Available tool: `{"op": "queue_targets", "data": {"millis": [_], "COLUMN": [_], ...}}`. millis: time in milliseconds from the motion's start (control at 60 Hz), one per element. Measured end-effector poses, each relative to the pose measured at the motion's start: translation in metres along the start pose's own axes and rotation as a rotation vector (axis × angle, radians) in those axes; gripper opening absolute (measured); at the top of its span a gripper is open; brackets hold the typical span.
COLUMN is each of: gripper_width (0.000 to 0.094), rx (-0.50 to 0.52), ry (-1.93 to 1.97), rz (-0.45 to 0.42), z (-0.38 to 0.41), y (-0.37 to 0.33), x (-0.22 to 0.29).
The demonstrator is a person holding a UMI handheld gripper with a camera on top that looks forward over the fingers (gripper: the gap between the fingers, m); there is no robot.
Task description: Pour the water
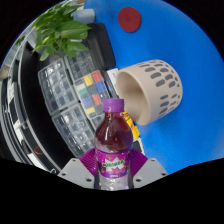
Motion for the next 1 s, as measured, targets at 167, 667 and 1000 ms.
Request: {"op": "queue_targets", "data": {"millis": [167,667,1000], "gripper_width": [0.0389,0.0407,0.0409], "rx": [-0.117,-0.737,-0.875], "ry": [-0.312,-1.686,-1.690], "rz": [0.034,-0.292,-0.287], "z": [0.016,0.136,0.087], "y": [-0.008,-0.099,-0.111], "x": [-0.004,0.140,0.237]}}
Point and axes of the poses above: the point between the fingertips, and its own axes, seen from behind it with the camera up: z to the left, x up, y forward, the way the camera looks, the point moved 3 cm from there along -y, backward, against the way the camera looks, and after that the axes turned 15 degrees about z, right-handed, at the moved point
